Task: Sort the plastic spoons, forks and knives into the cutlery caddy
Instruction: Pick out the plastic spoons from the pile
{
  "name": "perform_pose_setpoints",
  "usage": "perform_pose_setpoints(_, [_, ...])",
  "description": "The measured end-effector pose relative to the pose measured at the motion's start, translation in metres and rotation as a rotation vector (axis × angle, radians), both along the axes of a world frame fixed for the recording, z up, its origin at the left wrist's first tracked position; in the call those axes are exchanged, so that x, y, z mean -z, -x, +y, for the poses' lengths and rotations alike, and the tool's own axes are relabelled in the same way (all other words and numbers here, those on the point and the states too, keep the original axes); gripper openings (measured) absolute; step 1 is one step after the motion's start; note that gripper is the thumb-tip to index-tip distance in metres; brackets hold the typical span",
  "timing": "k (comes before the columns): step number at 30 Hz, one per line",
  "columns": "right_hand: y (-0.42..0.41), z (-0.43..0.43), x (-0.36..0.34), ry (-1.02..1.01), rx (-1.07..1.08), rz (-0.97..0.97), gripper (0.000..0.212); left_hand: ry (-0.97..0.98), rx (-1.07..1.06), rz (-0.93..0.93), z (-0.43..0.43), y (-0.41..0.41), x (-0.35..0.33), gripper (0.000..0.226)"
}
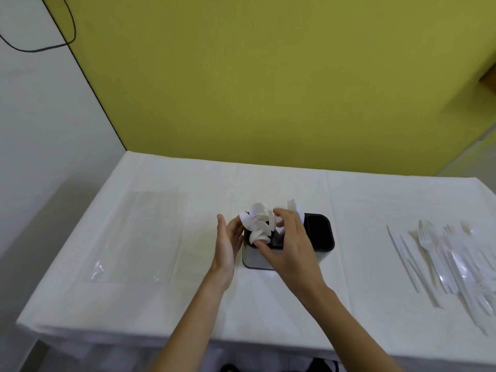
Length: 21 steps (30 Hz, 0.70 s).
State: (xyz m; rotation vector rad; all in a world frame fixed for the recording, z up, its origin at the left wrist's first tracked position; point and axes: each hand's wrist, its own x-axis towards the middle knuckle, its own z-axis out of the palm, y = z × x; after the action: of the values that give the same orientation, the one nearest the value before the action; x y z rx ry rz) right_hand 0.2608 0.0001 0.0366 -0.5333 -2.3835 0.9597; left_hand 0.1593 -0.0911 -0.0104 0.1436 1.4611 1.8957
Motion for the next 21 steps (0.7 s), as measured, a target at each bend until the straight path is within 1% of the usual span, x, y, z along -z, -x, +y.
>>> perform_pose_setpoints(2, [0.002,0.001,0.001,-0.078,-0.064,0.034,0.059,-0.017,0.002,-0.006,0.000,-0.001,-0.001,0.074])
perform_pose_setpoints(3, [0.003,0.000,0.002,-0.116,-0.094,0.018,0.064,-0.030,0.004,-0.005,-0.001,-0.003,-0.001,0.074])
perform_pose_setpoints(4, [0.005,-0.001,0.004,-0.172,-0.121,-0.009,0.065,-0.038,0.006,-0.004,0.000,-0.003,-0.002,0.073])
perform_pose_setpoints(7, [0.006,-0.003,0.017,-0.403,-0.199,-0.080,0.056,-0.055,0.017,-0.001,-0.001,-0.005,-0.003,0.073])
perform_pose_setpoints(8, [0.006,-0.004,0.021,-0.429,-0.222,-0.102,0.055,-0.052,0.020,0.003,-0.001,-0.005,-0.002,0.074])
perform_pose_setpoints(11, [0.004,-0.005,0.024,-0.436,-0.225,-0.140,0.052,-0.058,0.028,0.011,-0.001,-0.005,-0.003,0.075])
perform_pose_setpoints(13, [0.003,-0.006,0.021,-0.416,-0.236,-0.159,0.056,-0.059,0.018,0.011,-0.002,-0.006,-0.005,0.074])
perform_pose_setpoints(16, [-0.004,-0.003,0.016,-0.358,-0.274,-0.168,0.062,-0.036,-0.083,0.043,-0.001,-0.003,-0.012,0.069])
perform_pose_setpoints(18, [-0.014,0.004,0.012,-0.294,-0.255,-0.159,0.064,-0.028,-0.144,0.104,0.005,0.003,-0.026,0.064])
perform_pose_setpoints(21, [-0.033,0.021,0.010,-0.233,-0.171,-0.127,0.062,-0.061,-0.162,0.240,0.019,0.010,-0.051,0.062])
